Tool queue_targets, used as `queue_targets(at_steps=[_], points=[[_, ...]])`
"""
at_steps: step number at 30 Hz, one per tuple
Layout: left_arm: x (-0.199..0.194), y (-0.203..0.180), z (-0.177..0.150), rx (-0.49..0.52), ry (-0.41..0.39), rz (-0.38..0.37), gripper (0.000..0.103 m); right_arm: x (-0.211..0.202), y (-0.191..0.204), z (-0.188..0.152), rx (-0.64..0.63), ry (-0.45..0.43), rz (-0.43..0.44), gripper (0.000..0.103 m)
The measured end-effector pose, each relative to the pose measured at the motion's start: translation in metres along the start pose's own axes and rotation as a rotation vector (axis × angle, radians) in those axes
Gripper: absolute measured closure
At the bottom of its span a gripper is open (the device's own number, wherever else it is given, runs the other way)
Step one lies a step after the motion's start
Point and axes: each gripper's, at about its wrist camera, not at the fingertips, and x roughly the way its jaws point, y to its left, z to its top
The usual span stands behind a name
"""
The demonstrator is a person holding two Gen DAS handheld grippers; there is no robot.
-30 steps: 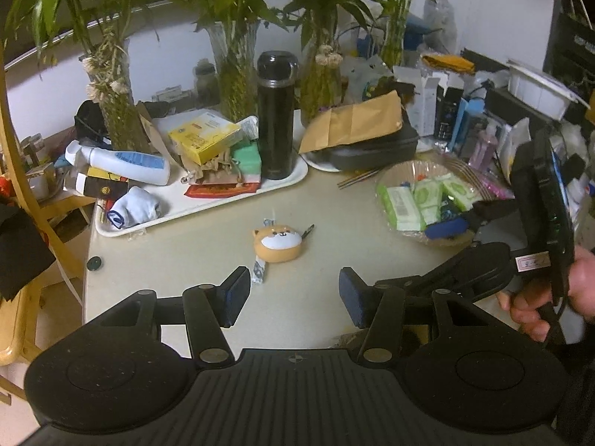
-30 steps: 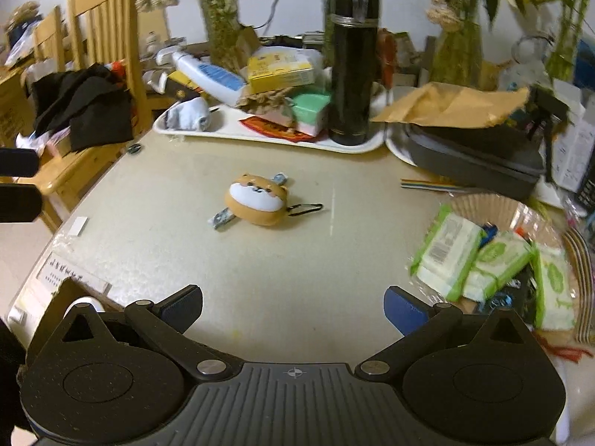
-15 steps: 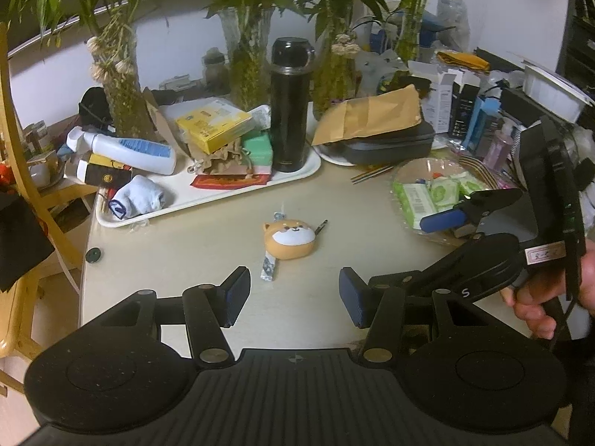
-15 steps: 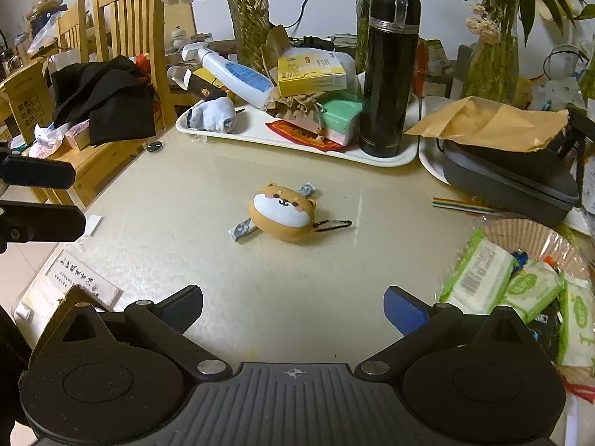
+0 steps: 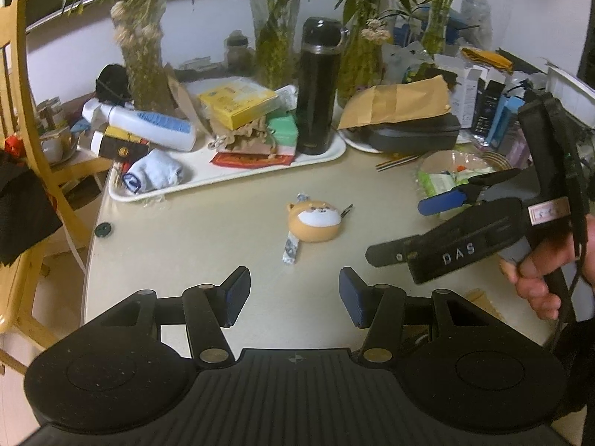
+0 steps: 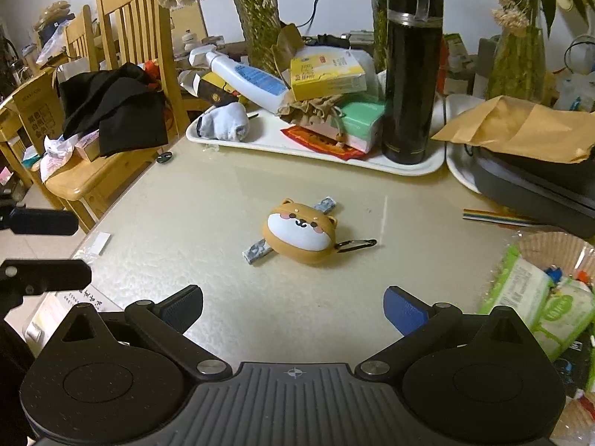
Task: Organize rigid objects
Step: 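Withdraw both tools and reach the right tool toward the orange dog-face pouch, then close the right tool on the orange dog-face pouch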
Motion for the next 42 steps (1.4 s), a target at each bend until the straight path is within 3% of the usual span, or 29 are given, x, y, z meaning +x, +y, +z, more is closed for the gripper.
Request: queue_targets(at_steps=[19,31,34,42], points=[[0.015,0.021,-0.015,-0.048,0.036,-0.027,0.051,0.062,-0.015,0.027,0.176,0.113,0.070,0.000],[0.017,0.039,-0.020,-0.091,0.033,-0.024,0.051,0.110,-0.029,0.041,0.291,0.183,0.067,0.000],[0.016,0.043,-0.020,-0.096,0.032,-0.019,0.051,0.118,-0.035,0.042,0.322,0.162,0.074,0.000],[0.017,0.051,-0.023,-0.121,0.032,-0.007,0.051,0.122,-0.023,0.047,0.223,0.122,0.030,0.023]])
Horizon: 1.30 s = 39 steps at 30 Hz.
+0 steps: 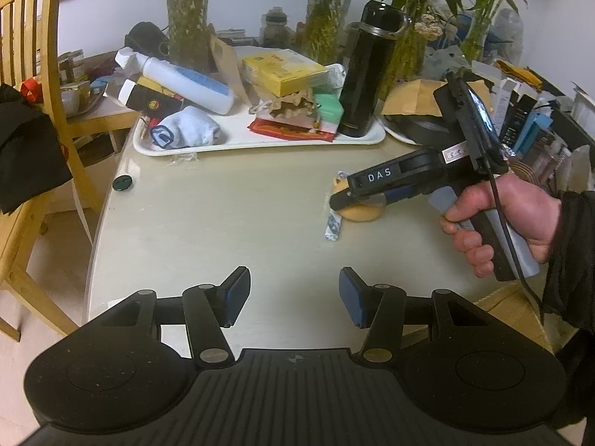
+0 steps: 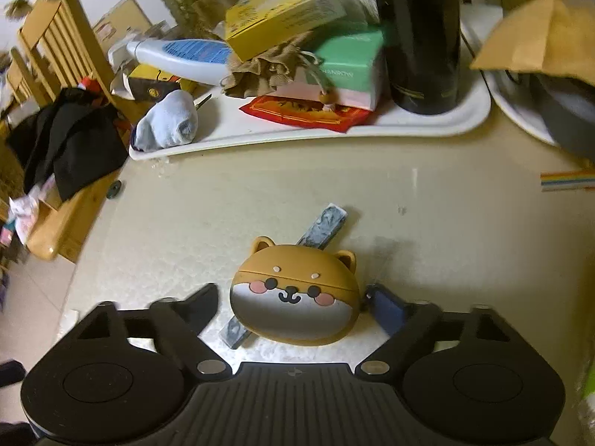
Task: Organize rigid objects
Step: 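Close the right tool on the orange dog-face pouch, then lift the dog pouch with the right tool while the left tool grasps the grey marbled stick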
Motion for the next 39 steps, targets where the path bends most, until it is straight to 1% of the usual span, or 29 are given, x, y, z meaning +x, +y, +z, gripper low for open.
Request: queue_targets(at_steps=[4,9,13,19,24,30,35,39], points=[[0.001,-0.002,-0.001,0.006,0.004,0.002,0.051,-0.002,0.001,-0.001,-0.027,0.003,-0.001,0.024],[0.001,-0.003,0.000,0.009,0.002,-0.009,0.051,-0.015,0.006,-0.004,-0.072,0.006,-0.032,0.025],[0.003,-0.006,0.002,0.016,-0.001,-0.014,0.051,-0.044,0.013,-0.006,-0.139,-0.019,-0.073,0.025],[0.002,-0.017,0.006,0.026,-0.014,-0.032,0.051,-0.096,0.005,-0.020,-0.116,-0.058,-0.044,0.025],[0.003,-0.029,0.011,0.063,-0.026,-0.045,0.051,-0.129,0.000,-0.041,-0.126,-0.084,-0.058,0.025],[0.006,-0.045,0.026,0.129,-0.039,-0.045,0.051,-0.151,-0.005,-0.062,-0.134,-0.105,-0.081,0.025],[0.008,-0.051,0.048,0.143,-0.070,-0.042,0.051,-0.155,-0.007,-0.072,-0.117,-0.092,-0.066,0.025],[0.013,-0.055,0.064,0.151,-0.076,-0.033,0.051,-0.158,-0.007,-0.075,-0.101,-0.094,-0.058,0.025]])
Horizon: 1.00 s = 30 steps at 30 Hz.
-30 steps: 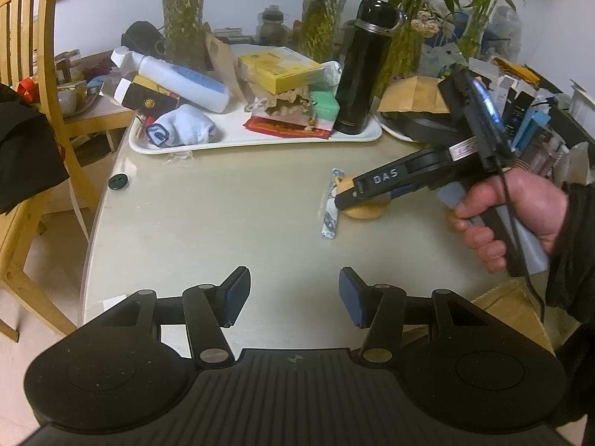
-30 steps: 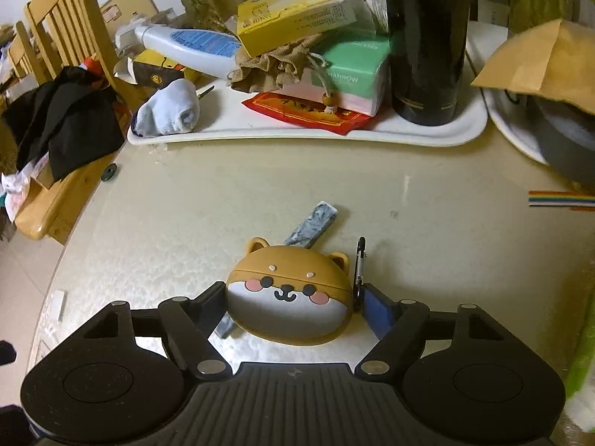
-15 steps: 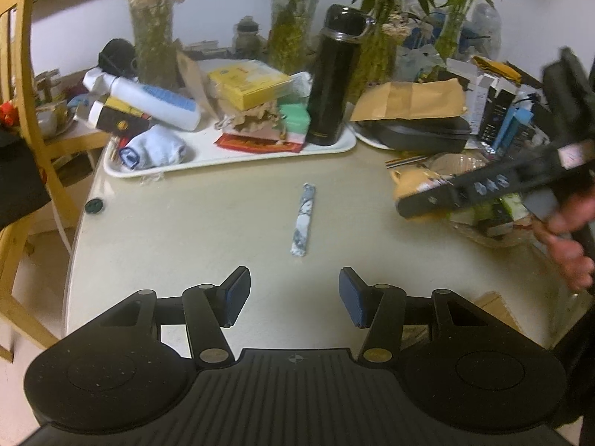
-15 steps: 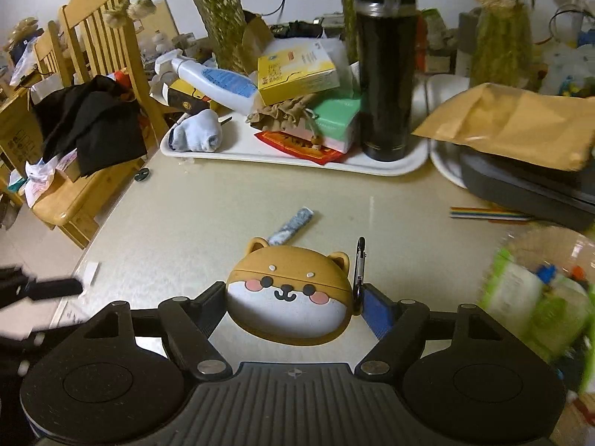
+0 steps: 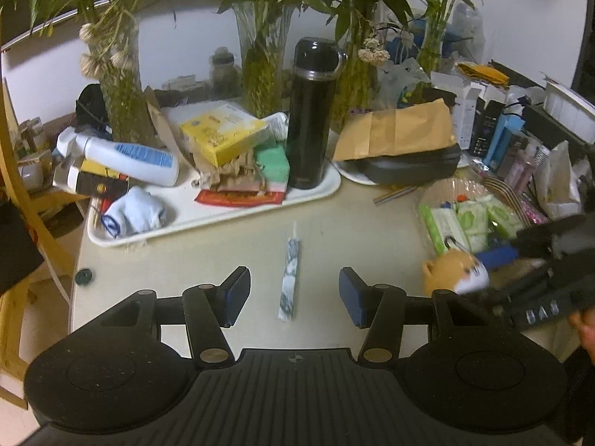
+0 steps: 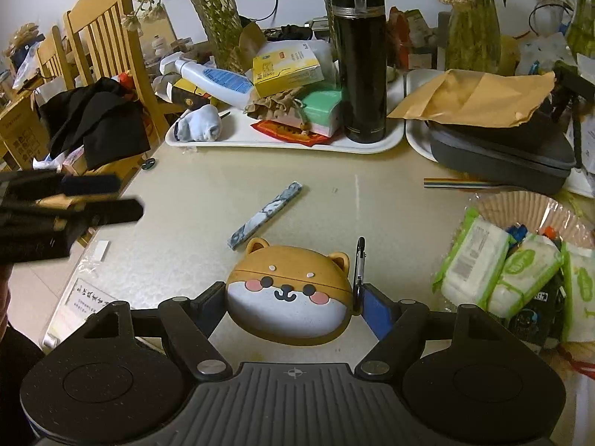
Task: Organize rigid objects
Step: 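Lift the dog pouch with the right tool while the left tool grasps the grey marbled stick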
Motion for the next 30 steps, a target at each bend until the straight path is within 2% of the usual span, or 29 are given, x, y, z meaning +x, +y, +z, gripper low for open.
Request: queue_targets(at_steps=[8,30], points=[[0.029,-0.001,0.009,0.026,0.034,0.013,0.051,-0.006,0.007,-0.007,-0.058,-0.021,-0.053,0.024],[0.141,0.007,0.000,0.043,0.215,0.048,0.051,-0.004,-0.007,-0.003,0.014,-0.013,-0.010,0.024]])
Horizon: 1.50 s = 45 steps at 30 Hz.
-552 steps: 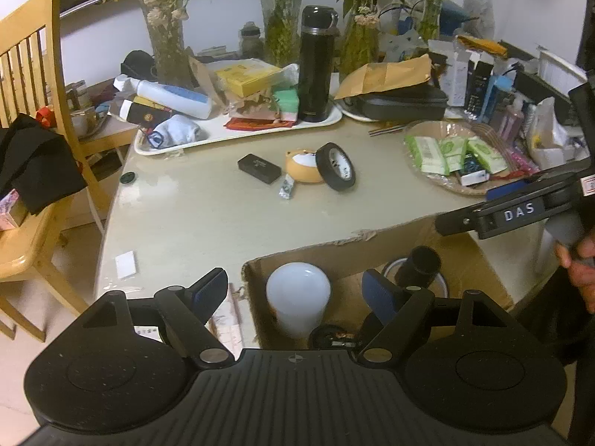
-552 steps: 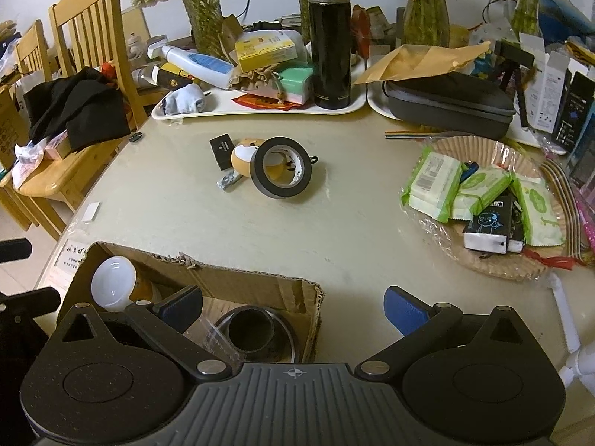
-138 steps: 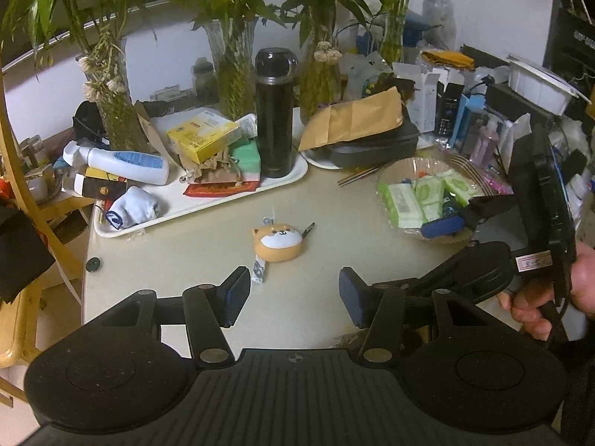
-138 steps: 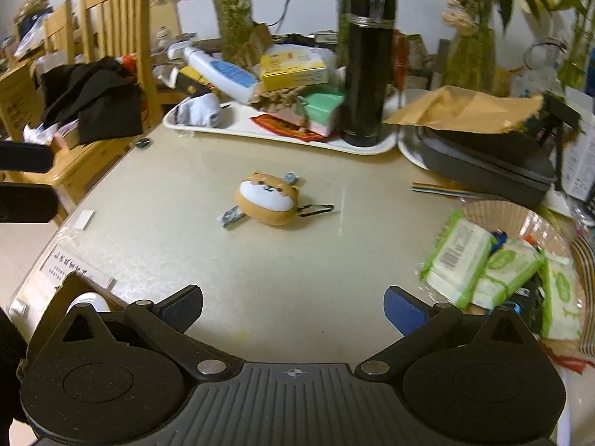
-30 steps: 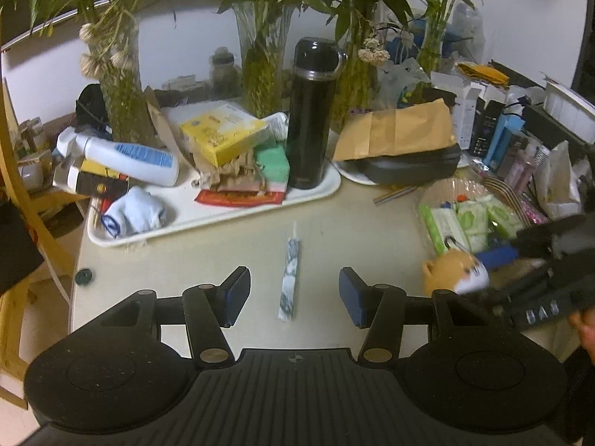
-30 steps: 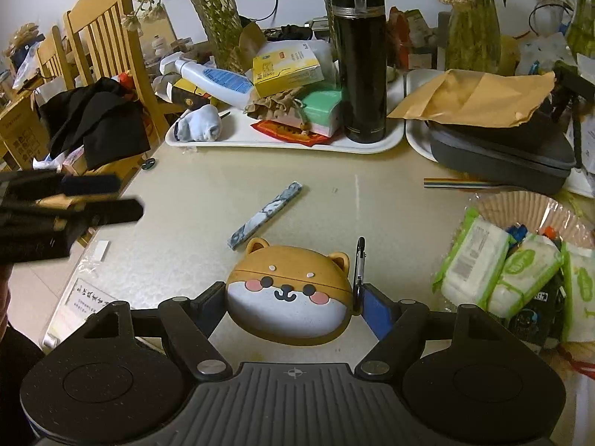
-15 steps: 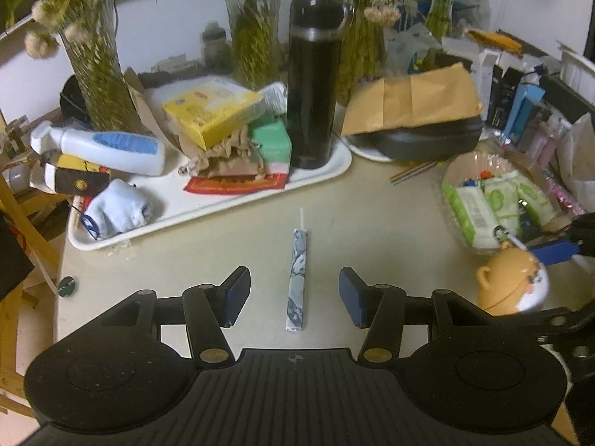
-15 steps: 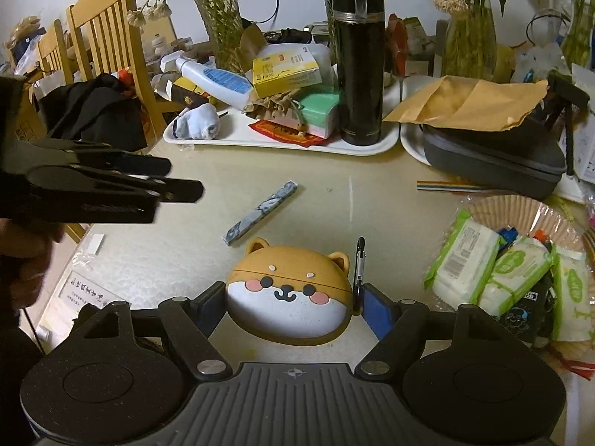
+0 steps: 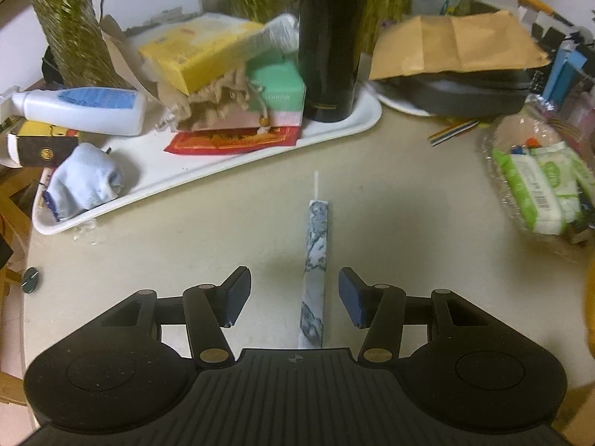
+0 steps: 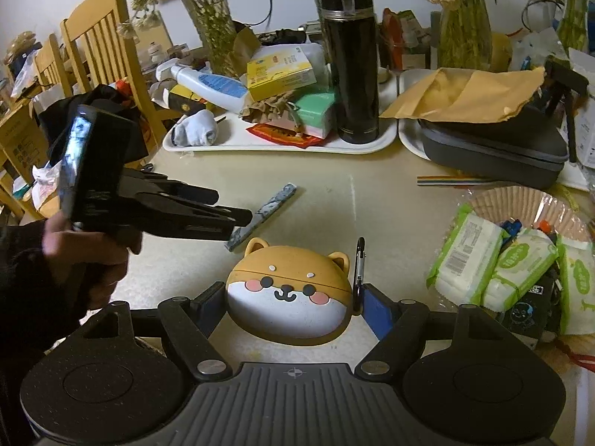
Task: Organize rigid objects
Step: 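Lift the dog pouch with the right tool while the left tool grasps the grey marbled stick, then carry the marbled stick with the left tool while the right tool carries the dog pouch to the box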
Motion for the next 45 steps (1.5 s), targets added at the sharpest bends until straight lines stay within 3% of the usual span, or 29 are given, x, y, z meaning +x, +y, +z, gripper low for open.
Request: queue_targets(at_steps=[6,12,16,23,45], points=[[0.023,-0.002,0.007,-0.011,0.052,0.005,0.054,0.001,0.000,0.001,-0.003,0.006,0.007,0.024],[0.032,-0.006,0.011,0.010,0.053,0.007,0.065,0.001,0.000,0.002,-0.001,0.001,0.011,0.024],[0.033,-0.013,0.013,0.035,0.056,0.007,0.087,0.001,-0.001,0.003,0.003,-0.002,0.009,0.024],[0.023,-0.014,0.011,0.038,0.057,0.005,0.087,0.000,-0.002,0.002,0.002,-0.003,0.003,0.024],[-0.066,0.000,0.001,-0.021,-0.050,-0.006,0.087,0.007,-0.001,0.004,-0.013,-0.006,-0.081,0.024]])
